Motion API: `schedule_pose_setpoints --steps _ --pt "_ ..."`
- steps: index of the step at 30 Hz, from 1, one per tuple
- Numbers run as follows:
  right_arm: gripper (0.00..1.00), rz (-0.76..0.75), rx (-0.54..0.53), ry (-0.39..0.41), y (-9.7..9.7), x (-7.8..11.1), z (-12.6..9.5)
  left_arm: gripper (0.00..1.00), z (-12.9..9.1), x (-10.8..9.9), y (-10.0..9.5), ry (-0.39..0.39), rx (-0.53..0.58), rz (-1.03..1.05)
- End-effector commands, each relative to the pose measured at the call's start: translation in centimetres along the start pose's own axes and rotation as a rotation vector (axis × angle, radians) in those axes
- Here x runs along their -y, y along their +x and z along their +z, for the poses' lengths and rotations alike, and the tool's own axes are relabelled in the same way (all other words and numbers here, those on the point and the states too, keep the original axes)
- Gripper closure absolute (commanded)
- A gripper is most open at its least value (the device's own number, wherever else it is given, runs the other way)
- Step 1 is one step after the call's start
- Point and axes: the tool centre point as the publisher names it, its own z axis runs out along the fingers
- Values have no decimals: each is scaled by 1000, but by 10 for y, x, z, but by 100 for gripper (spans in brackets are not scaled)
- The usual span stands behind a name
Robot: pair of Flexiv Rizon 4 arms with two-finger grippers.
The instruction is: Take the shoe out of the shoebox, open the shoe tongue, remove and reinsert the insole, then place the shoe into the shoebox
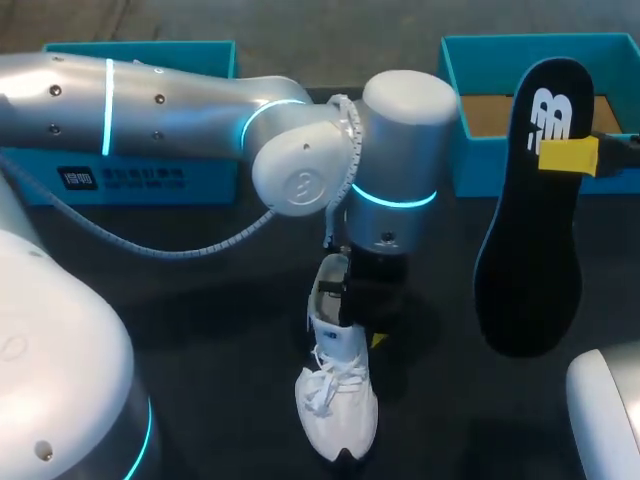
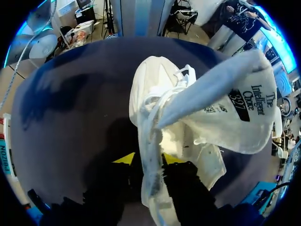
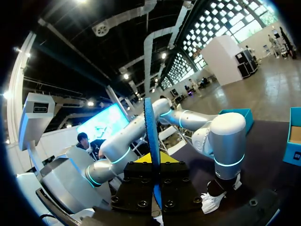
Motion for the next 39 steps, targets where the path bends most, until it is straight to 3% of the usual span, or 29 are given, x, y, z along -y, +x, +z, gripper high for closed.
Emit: schedule_pose_setpoints --steps 1,13,18,23,26,39 --pt "100 2 0 6 0 -3 1 0 -18 1 10 -5 66 1" --pt "100 2 0 6 0 -3 1 0 -94 -2 12 -36 336 -30" --pt "100 2 0 6 0 -3 1 0 -128 -4 17 15 548 -34" --pt "100 2 0 6 0 -3 1 0 -157 -8 21 31 853 -2" --pt "100 2 0 6 0 -3 1 0 -166 -11 25 13 980 23" --pt "100 2 0 6 0 -3 1 0 -185 -13 33 -13 1346 31"
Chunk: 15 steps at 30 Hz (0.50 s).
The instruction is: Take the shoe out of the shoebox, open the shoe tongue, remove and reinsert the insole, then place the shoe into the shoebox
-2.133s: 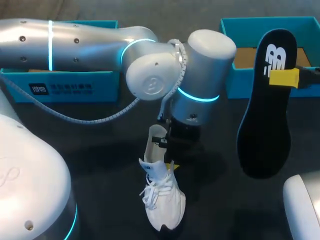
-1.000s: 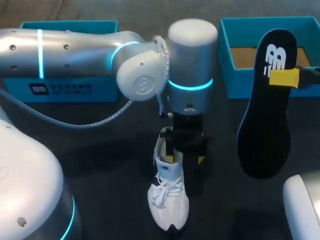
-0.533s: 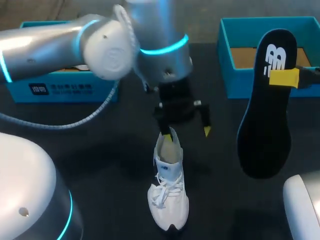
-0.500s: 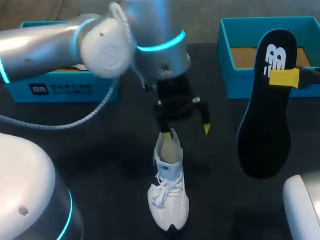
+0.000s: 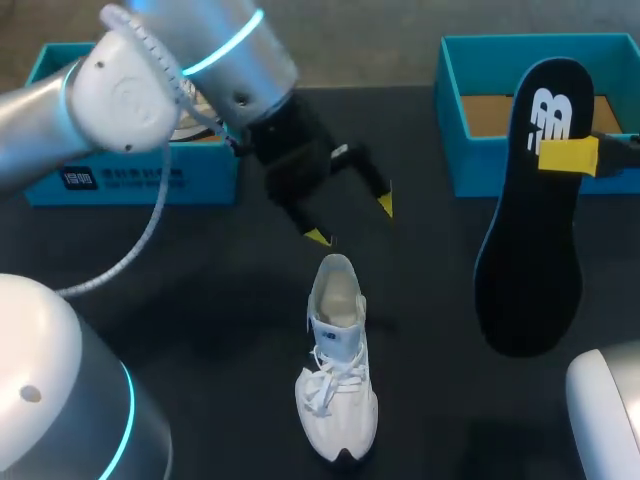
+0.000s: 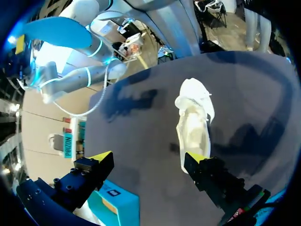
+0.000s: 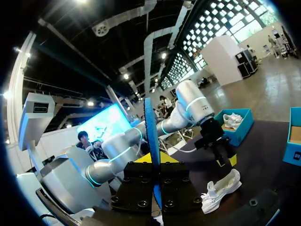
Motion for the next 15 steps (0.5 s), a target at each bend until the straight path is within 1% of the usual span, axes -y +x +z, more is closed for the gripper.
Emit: schedule_pose_setpoints --steps 1,5,7,11,15 --pt "100 2 0 6 0 -3 1 0 -8 9 5 -20 696 33" --pt "100 2 0 6 0 -3 1 0 -19 14 0 -22 811 56" --pt "100 2 0 6 0 -3 1 0 -23 17 -2 -6 845 52" --pt "100 2 0 6 0 -3 1 0 -29 17 -5 -3 899 73" --pt "100 2 0 6 0 -3 1 0 -35 12 -6 26 947 56"
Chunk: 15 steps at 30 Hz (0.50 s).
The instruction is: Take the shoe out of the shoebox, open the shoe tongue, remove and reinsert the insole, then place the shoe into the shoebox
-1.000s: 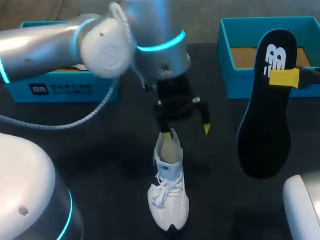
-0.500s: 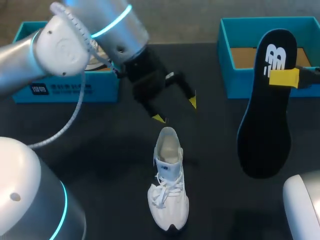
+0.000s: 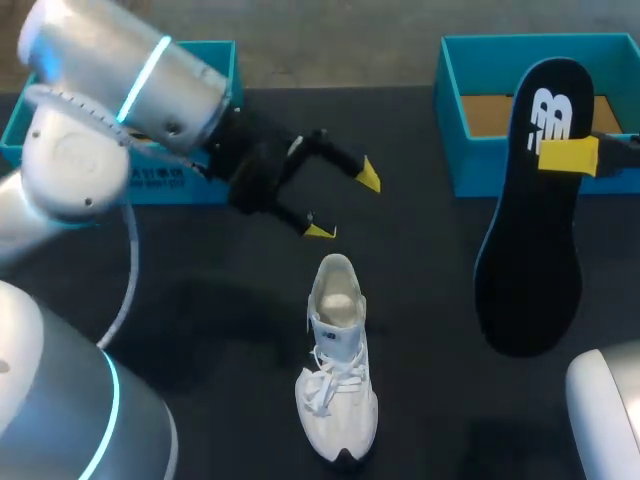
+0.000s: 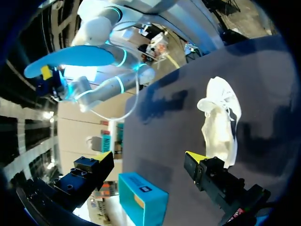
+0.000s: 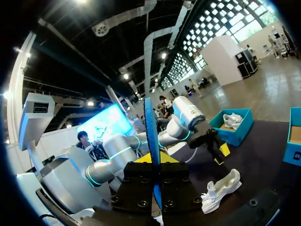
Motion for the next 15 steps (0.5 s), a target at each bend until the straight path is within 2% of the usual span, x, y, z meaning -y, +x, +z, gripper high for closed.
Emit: schedule_pose_setpoints --steps 1,9,15 --pt "100 2 0 6 0 -3 1 0 -7 -4 6 21 578 -14" --pt "100 2 0 6 0 -3 1 0 -18 -12 -2 25 663 -11" --pt "100 2 0 6 0 -3 1 0 -21 -17 -7 17 673 -9"
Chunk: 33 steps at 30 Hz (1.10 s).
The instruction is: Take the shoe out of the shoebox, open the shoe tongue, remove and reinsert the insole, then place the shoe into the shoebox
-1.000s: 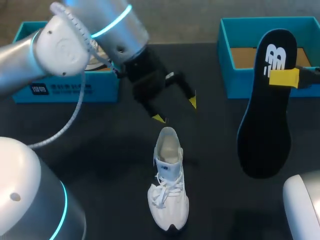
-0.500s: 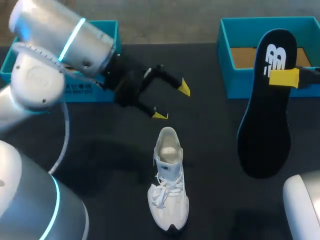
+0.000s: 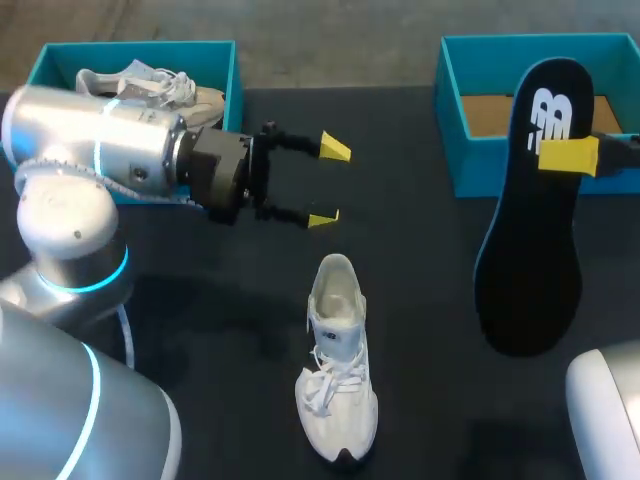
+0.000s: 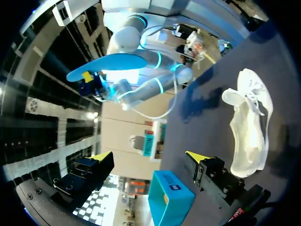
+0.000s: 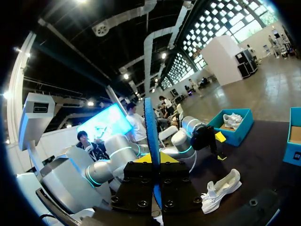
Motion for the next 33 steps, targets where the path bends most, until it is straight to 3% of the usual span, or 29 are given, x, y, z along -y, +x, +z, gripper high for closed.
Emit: schedule_pose_setpoints --steps 1,13,28,33 --pt "100 2 0 6 0 -3 1 0 1 -1 2 -6 217 8" --pt "100 2 0 6 0 -3 1 0 -8 -8 -13 -14 257 75" --pt "100 2 0 6 0 -3 1 0 -18 -21 -11 -43 103 82" --pt "100 2 0 6 0 -3 1 0 -18 -21 -11 -43 103 82"
